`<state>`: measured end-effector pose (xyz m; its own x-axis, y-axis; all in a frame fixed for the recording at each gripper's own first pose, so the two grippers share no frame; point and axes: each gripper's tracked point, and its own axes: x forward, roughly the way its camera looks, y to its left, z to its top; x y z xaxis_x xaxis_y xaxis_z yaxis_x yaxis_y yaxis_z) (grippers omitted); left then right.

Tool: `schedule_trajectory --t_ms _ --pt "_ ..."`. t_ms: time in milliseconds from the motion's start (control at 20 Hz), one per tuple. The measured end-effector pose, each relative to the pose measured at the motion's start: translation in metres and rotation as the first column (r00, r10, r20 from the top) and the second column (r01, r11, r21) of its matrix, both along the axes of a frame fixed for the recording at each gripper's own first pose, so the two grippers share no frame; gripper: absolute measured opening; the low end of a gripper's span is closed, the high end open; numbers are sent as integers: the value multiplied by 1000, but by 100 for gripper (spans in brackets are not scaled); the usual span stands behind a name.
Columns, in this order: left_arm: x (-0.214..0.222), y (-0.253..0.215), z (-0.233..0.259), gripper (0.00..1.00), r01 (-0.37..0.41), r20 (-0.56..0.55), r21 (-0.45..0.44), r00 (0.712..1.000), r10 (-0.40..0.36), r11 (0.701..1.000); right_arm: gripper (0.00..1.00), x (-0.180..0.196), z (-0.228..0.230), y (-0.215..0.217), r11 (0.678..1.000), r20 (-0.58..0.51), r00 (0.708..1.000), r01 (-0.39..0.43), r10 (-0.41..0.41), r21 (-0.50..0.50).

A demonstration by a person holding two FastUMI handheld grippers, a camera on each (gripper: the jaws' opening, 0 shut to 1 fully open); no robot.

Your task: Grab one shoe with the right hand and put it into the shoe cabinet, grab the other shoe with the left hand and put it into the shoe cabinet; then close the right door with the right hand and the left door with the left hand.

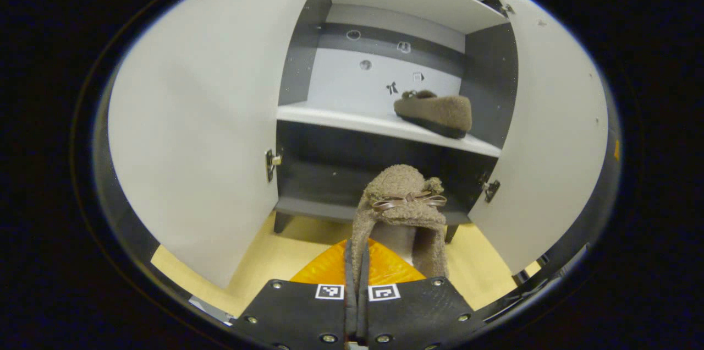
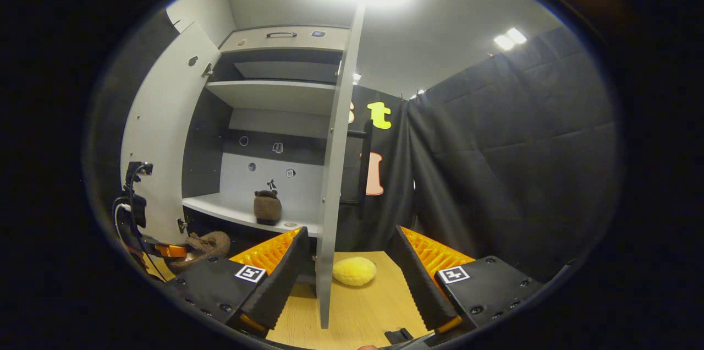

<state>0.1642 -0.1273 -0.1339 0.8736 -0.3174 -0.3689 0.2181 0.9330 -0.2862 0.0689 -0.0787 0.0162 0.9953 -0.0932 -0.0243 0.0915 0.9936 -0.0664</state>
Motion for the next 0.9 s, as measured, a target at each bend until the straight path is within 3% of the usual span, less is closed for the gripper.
schedule_trajectory --t_ms 450,900 --pt "61 -13 75 1 -17 133 -57 991 25 998 97 -3 6 -8 999 8 999 34 -34 -1" --pt "167 -5 119 1 -78 216 -103 971 98 992 97 -5 2 -15 995 -19 995 94 -94 -24"
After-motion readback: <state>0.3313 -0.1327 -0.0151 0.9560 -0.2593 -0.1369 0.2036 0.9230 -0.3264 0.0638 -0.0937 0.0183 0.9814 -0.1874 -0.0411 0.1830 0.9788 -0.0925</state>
